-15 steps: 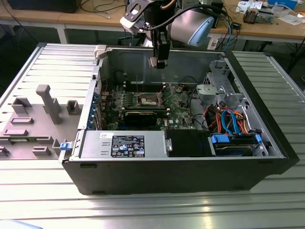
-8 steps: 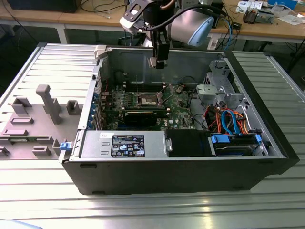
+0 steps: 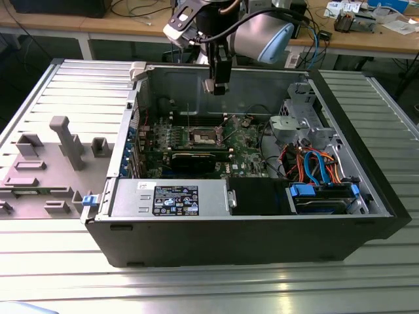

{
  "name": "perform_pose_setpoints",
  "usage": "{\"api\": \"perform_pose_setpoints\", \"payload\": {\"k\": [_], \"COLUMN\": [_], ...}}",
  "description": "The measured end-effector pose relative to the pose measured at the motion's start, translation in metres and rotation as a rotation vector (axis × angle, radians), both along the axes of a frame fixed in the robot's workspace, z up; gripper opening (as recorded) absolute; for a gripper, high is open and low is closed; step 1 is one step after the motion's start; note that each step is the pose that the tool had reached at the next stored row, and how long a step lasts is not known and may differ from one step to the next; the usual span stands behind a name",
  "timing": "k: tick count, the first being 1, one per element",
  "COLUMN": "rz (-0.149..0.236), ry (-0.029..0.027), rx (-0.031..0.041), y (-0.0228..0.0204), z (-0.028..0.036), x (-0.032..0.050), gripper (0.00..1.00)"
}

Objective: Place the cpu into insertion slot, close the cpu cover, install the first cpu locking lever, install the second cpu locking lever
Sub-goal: 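Place the cpu into insertion slot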

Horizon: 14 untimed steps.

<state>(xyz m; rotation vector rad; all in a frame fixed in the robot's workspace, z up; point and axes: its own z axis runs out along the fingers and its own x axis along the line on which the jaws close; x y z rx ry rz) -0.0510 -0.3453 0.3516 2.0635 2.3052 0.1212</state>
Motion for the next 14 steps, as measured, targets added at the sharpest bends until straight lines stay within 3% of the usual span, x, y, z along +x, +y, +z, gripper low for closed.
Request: {"api": "perform_pose_setpoints", "payload": {"k": [14], "rz": [0.0], "ry": [0.0], "rx": [0.0], "y": [0.0], "z": [-0.0027], "x": [0.0], "gripper": [0.55]}}
